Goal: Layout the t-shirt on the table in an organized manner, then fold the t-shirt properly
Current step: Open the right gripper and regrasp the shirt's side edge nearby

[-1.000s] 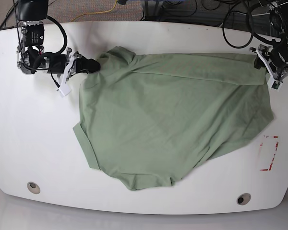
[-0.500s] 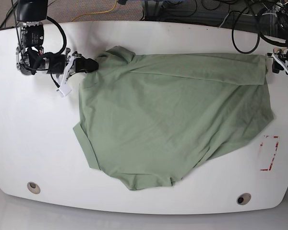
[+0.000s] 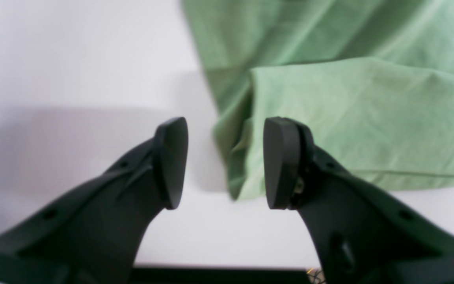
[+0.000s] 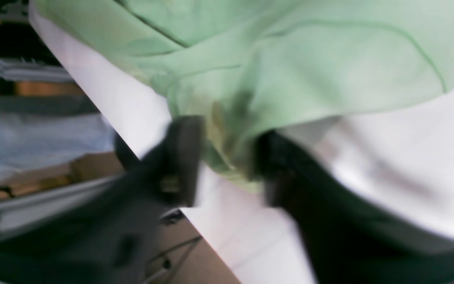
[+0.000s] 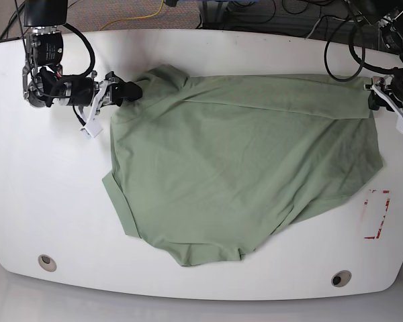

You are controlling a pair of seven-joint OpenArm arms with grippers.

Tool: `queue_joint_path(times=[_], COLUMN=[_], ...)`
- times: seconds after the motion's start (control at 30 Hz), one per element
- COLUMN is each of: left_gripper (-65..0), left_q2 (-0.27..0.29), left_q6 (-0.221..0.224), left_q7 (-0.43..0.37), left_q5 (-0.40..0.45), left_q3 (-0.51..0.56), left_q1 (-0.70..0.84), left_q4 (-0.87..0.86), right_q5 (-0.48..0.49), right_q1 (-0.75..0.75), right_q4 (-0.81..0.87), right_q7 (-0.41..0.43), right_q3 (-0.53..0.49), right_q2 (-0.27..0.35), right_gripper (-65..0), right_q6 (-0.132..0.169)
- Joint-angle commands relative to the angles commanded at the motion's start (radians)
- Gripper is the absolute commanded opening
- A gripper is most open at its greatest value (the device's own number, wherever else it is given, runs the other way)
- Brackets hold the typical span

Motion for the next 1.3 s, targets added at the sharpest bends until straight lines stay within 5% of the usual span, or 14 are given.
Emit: queue_joint_path(times=[0.27,0.57,1.0,1.3], left_gripper=[-36.3,-36.3,-36.4,-36.4], left_q2=[0.0,0.002,0.002,0.0], left_q6=[0.0,0.0,0.0,0.0], left_q7=[-0.021,-0.023,-0.109,-0.109], left_q5=[0.002,0.002,0.003,0.0], left_q3=[0.011,0.049,0.124,0.118], left_q1=[0.006,0.011,0.098,0.114], left_q4=[-0.011,-0.011,-0.015,-0.049], right_q5=[-0.052,-0.27,-0.709,-0.925], right_q1=[-0.063,0.094,0.454,0.506], right_q4=[0.107,0.084,-0.313,-0.499], right_q7=[0.0,0.003,0.195,0.325], right_q3=[0.15,0.25,0.245,0.213], right_q2=[-0.028,-0.032,-0.11,-0.176], right_gripper=[-22.0,-21.9,-21.9,-22.2], right_q6=[-0.083,-0.078,0.183,0.188])
